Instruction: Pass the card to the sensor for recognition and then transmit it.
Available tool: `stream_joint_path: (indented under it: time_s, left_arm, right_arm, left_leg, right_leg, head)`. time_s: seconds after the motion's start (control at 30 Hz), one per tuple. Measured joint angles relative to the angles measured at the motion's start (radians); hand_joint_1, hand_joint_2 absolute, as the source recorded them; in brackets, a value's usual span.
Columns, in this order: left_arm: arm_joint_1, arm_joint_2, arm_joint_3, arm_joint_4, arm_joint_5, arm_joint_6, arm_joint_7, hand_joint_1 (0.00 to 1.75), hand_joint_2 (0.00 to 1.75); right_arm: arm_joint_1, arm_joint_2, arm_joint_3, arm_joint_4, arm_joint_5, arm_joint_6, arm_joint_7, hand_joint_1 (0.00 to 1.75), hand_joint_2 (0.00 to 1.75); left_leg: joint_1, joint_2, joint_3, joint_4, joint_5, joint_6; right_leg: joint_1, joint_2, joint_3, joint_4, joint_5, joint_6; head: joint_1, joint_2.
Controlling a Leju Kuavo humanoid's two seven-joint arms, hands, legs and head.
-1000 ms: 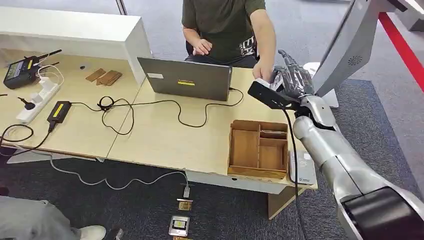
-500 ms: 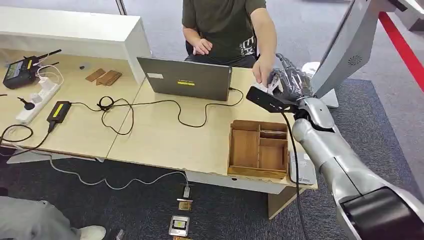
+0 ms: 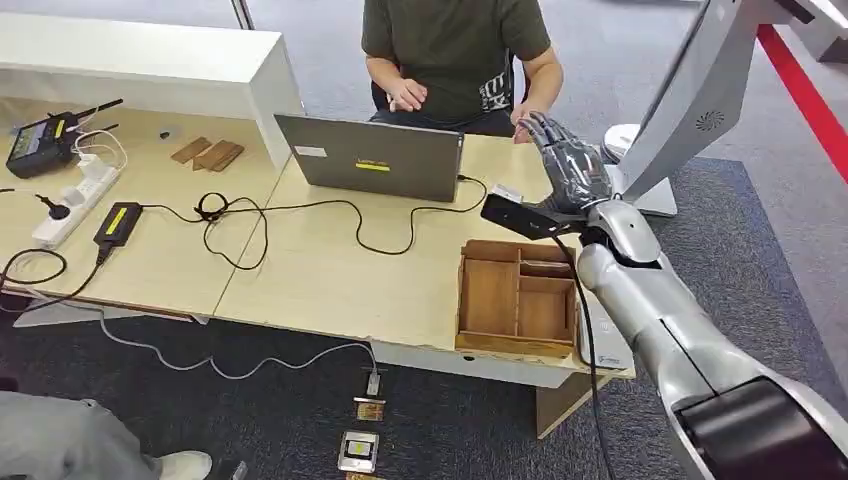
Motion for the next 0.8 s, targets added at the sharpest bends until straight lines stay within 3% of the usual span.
stream_joint_path:
  time_s: [0.07,0.2,0.33,0.6,0.8]
  left_arm:
    - [0.002,-0.018,0.000,0.000,0.006,0.047,0.005,0.00,0.00]
    - [0.003,-0.049,0.002,0.000,0.029,0.079,0.007,0.00,0.00]
    - [0.003,-0.069,0.004,0.000,0.045,0.105,0.018,0.00,0.00]
    - [0.003,-0.103,0.026,-0.001,0.068,0.151,0.069,0.00,0.00]
    - [0.003,-0.103,0.038,-0.001,0.079,0.122,0.034,0.00,0.00]
  right_arm:
    - [0.000,-0.005,-0.003,-0.004,-0.016,0.006,-0.033,0.00,0.00]
    - [0.000,-0.028,-0.020,-0.027,-0.055,0.049,-0.095,0.00,0.00]
    - [0.011,-0.062,-0.040,-0.064,-0.084,0.095,-0.103,0.00,0.00]
    - [0.140,-0.164,-0.067,-0.218,-0.211,0.229,-0.060,0.00,0.00]
    - [0.250,-0.274,-0.058,-0.402,-0.295,0.357,0.068,0.00,0.00]
  left_leg:
    - [0.000,0.000,0.000,0.000,0.000,0.000]
    - [0.000,0.000,0.000,0.000,0.000,0.000]
    - [-0.001,0.000,0.000,0.000,0.000,0.000]
    - [0.000,0.000,0.000,0.000,0.000,0.000]
    - [-0.001,0.000,0.000,0.000,0.000,0.000]
  right_leg:
    - [0.000,0.000,0.000,0.000,0.000,0.000]
    - [0.000,0.000,0.000,-0.001,0.000,0.000]
    - [0.000,0.000,0.000,-0.001,0.000,0.000]
    - [0.000,0.000,0.000,-0.001,0.000,0.000]
    - [0.000,0.000,0.000,-0.001,0.000,0.000]
  head:
    - [0.000,0.000]
    - [0.001,0.000]
    - [0.000,0.000]
    - [0.000,0.000]
    - [0.000,0.000]
